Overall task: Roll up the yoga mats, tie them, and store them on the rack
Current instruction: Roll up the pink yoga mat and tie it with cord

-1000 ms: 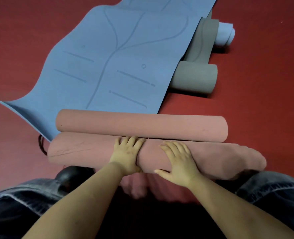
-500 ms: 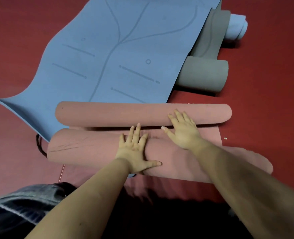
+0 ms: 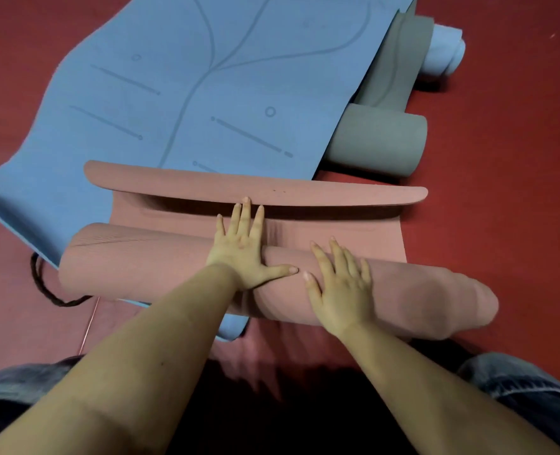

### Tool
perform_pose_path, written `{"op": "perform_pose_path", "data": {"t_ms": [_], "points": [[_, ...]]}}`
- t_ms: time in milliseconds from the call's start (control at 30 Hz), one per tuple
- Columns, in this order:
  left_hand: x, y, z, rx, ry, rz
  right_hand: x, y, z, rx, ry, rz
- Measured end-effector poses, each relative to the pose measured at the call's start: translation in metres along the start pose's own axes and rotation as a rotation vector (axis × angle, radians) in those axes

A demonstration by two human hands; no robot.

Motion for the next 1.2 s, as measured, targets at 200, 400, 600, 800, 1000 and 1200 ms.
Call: {"op": "perform_pose_path", "data": {"t_ms": [200,400,600,800,1000,1200], "points": [[-0.004,-0.003,0.017,-0.082,0.014,-0.007,-0.008,0.0,-0.045,0.019,0.065,-0.036],[-0.002,-0.013,-0.011,-0.122,0.003,-0.045,-0.012,-0.005,-0.044,-0.137,0.133,-0.047],[-0.003,-0.027,-0.041,-0.144,-0.003,-0.039,-0.01,-0.002,-0.07,-0.092,0.115,0.017],[-0.003,-0.03,-0.05,-0.173,-0.014,-0.049,-0.013,-0.011,-0.103,-0.074,0.105,-0.011],[-0.002,-0.052,-0.088,-0.185,-0.051,-0.011,-0.004,-0.006,-0.102,-0.111,0.033,0.0],[0.002,-0.044,-0.074,-0.173,0.043,-0.092,-0.009,-0.013,-0.144,-0.096,0.049,0.001]]}}
Point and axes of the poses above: each hand's wrist, its own z-axis away from the middle knuckle, its own y-axis out of the palm, x = y × z, the point moved 7 cm from there along -z, towards the middle knuckle, and after that the axes turned 4 degrees about z, right-handed, at the moved point
